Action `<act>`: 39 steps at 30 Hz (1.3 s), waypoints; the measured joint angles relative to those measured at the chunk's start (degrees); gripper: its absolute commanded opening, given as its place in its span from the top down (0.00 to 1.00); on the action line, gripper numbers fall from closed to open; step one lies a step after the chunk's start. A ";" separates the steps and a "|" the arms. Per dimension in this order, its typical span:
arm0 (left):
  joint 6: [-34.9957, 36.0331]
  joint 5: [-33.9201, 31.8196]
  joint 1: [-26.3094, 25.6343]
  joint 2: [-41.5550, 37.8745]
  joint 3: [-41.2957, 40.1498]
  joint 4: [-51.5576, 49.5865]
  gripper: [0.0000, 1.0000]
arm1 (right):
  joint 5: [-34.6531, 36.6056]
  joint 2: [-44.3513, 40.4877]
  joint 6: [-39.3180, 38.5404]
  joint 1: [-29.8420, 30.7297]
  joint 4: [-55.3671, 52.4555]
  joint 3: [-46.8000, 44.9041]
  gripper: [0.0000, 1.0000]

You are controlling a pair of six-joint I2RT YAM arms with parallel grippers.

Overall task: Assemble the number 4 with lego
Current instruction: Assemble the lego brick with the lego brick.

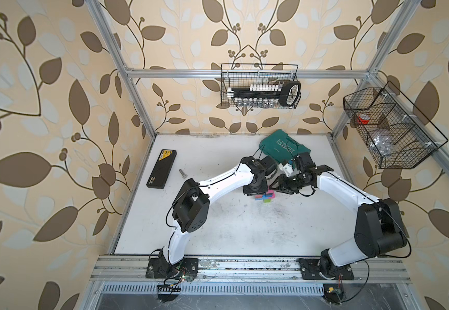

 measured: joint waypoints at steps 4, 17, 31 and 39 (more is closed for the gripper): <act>0.04 0.15 0.09 0.00 0.00 -0.02 0.63 | 0.00 0.00 0.00 0.00 0.00 0.00 0.60; 1.09 0.94 0.72 0.02 0.00 1.07 0.79 | -0.02 0.00 0.00 0.00 0.04 0.00 0.60; 1.25 2.69 0.87 0.22 0.11 1.27 0.82 | -0.02 0.00 0.00 0.00 0.04 0.00 0.60; 1.14 3.13 1.22 0.22 0.02 0.98 0.68 | 0.02 0.00 0.00 -0.02 0.11 0.00 0.60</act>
